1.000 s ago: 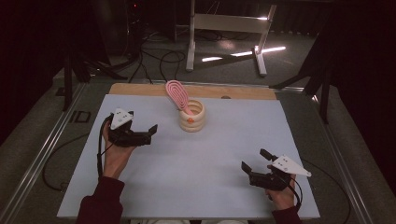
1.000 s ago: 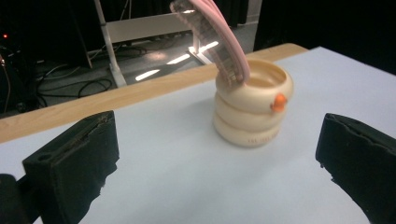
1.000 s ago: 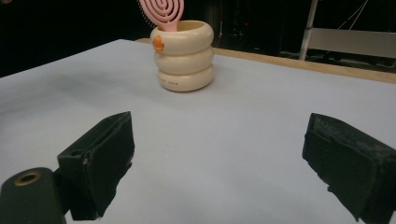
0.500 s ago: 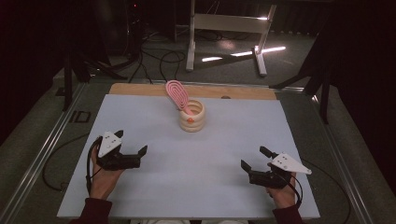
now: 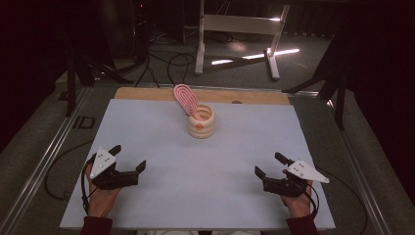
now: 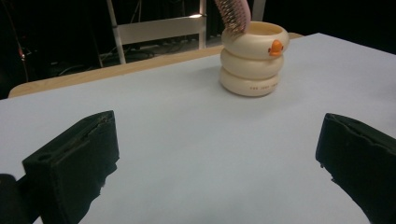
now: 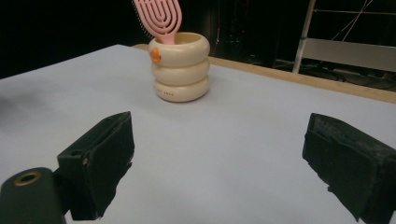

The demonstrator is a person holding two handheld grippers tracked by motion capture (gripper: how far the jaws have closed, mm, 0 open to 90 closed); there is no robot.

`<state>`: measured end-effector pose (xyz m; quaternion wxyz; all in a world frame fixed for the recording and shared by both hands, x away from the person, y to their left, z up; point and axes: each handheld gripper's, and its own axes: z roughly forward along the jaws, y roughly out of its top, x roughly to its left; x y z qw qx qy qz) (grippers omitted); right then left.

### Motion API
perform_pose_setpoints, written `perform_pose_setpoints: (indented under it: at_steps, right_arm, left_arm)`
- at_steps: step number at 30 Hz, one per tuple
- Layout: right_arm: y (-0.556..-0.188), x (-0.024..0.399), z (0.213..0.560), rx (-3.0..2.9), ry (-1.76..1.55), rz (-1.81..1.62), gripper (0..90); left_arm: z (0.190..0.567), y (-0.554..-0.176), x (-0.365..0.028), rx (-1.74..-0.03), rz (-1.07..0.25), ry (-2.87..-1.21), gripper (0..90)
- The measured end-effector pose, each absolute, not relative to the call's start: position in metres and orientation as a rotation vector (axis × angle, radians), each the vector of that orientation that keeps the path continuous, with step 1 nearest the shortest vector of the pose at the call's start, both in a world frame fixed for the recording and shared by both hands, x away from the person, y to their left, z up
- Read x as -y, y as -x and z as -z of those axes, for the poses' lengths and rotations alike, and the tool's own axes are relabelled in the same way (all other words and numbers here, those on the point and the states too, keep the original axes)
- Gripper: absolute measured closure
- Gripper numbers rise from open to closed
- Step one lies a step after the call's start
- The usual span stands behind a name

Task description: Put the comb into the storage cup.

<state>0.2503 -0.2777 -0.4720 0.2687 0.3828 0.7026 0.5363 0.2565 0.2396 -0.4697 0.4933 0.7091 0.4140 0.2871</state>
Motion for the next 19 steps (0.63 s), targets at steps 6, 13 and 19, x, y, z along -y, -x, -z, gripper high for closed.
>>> perform_pose_setpoints:
  at_steps: [6,13,19]
  right_arm:
    - [-0.248,0.274,0.476,-1.918,-1.006,-1.385,8.9]
    - [-0.248,0.280,0.476,-1.895,-1.028,-1.388,8.9]
    - [-0.249,0.279,0.479,-1.908,-1.036,-1.374,8.9]
  left_arm:
    - [0.472,-0.245,-0.251,-0.987,-0.706,-1.689,0.3]
    - [0.476,-0.237,-0.260,-1.003,-0.735,-1.695,0.3]
    - [0.477,-0.237,-0.258,-1.007,-0.726,-1.690,0.3]
